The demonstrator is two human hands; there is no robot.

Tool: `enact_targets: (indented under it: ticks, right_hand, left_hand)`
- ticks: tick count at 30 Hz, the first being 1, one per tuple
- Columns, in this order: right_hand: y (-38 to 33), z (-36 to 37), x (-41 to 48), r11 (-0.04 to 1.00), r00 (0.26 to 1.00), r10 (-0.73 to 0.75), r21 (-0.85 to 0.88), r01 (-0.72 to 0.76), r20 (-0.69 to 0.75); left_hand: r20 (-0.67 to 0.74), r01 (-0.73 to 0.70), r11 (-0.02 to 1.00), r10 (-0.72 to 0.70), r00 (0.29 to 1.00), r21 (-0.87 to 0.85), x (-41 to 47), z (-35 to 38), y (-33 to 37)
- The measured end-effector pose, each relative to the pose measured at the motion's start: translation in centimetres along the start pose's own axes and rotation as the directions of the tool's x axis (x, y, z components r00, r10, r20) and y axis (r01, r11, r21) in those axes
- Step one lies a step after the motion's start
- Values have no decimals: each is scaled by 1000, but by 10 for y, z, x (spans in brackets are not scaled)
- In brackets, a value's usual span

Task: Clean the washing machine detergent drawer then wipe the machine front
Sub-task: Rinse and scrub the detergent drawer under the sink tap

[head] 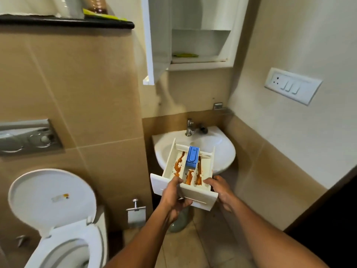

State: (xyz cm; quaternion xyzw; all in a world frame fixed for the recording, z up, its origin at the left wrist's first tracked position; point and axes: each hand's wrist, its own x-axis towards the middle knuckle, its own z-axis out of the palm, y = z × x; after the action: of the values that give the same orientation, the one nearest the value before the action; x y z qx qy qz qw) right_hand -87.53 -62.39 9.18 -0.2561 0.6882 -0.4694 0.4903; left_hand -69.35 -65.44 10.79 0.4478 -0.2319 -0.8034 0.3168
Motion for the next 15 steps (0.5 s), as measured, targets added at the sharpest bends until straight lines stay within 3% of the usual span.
enact_targets:
  ticks: [5,12,15]
  right_hand:
    - [-13,-31,80,1000,999,17,-20,-16,33]
    - [-37,-91,202,996,993,84,-17,-83,78]
    - [-53,-115,250,988,988,153,8,-153,0]
  left_hand:
    - [-22,62,981,-59,998,182,78,27,33]
    - [-259,154,910,-54,964,386,205,71,78]
    - [-338,209,885,-64,939,415,239,82,96]
